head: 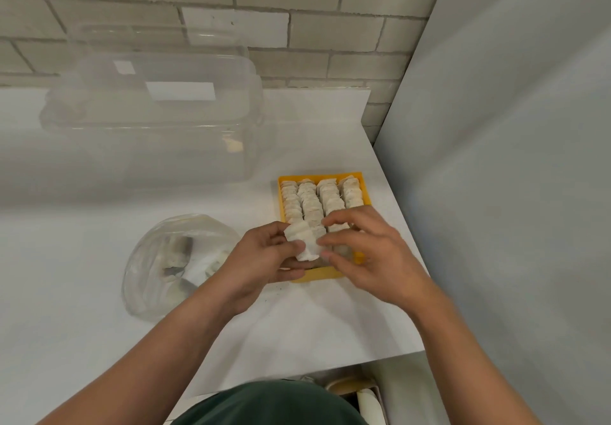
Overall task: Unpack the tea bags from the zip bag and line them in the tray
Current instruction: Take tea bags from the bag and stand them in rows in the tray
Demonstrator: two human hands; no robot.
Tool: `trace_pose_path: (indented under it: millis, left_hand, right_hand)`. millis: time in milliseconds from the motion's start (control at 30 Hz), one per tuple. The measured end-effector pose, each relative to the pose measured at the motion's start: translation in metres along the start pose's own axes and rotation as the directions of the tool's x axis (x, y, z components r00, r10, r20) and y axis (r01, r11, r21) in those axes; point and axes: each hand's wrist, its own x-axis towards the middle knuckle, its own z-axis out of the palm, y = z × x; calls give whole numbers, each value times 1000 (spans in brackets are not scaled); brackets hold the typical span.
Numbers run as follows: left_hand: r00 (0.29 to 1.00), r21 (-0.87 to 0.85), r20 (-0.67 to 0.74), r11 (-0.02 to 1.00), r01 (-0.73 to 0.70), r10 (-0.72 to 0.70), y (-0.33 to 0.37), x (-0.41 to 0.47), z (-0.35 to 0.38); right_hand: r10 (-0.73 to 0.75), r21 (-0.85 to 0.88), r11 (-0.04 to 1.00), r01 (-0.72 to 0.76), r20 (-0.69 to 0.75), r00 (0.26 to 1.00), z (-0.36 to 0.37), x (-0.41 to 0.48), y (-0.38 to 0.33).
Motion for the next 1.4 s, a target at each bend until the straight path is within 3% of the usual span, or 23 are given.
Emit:
trace_pose_path:
  millis: [100, 300, 367, 433, 533, 600, 700, 833, 967, 1100, 1400]
  left_hand:
    - [997, -83, 35, 994, 75, -72, 5, 0, 0]
    - [993, -106, -2, 988, 113, -114, 5, 2, 3]
    - [997, -63, -59, 997, 49, -53, 1, 3, 4]
    - [986, 166, -125, 982, -89, 111, -5, 4, 1]
    - [922, 633, -55, 727, -264, 383, -15, 3, -7]
    - [883, 786, 71, 519, -336, 464, -24, 3, -10]
    - [862, 897, 207, 263, -356, 463, -32, 2, -12]
    - [851, 928, 274, 111, -357, 448, -35, 4, -12]
    - [819, 928, 294, 57, -368, 493, -39, 8, -13]
    - [828, 930, 290, 62, -361, 480, -37, 8, -11]
    - [824, 926, 289, 75, -369, 487, -39, 11, -12]
  right_hand:
    - [-96, -69, 992, 103, 97, 991, 6, -5, -3]
    - [-188, -231, 954, 192, 39, 981, 13, -10, -2]
    - [-154, -257, 955, 148, -5, 988, 11, -10, -1]
    - [-72, -250, 967, 42, -114, 991, 6, -9, 4]
    - [107, -233, 958, -169, -254, 961, -3, -6, 20]
    - [254, -233, 923, -307, -231, 939, -10, -5, 35]
    - [458, -242, 853, -462, -74, 886, -19, -7, 54]
    - [570, -316, 798, -513, 118, 813, -22, -7, 68]
    - [567, -491, 751, -442, 138, 812, -13, -4, 76]
    - [524, -485, 756, -440, 47, 850, -4, -2, 81]
    - [577, -497, 720, -485, 41, 815, -6, -10, 79]
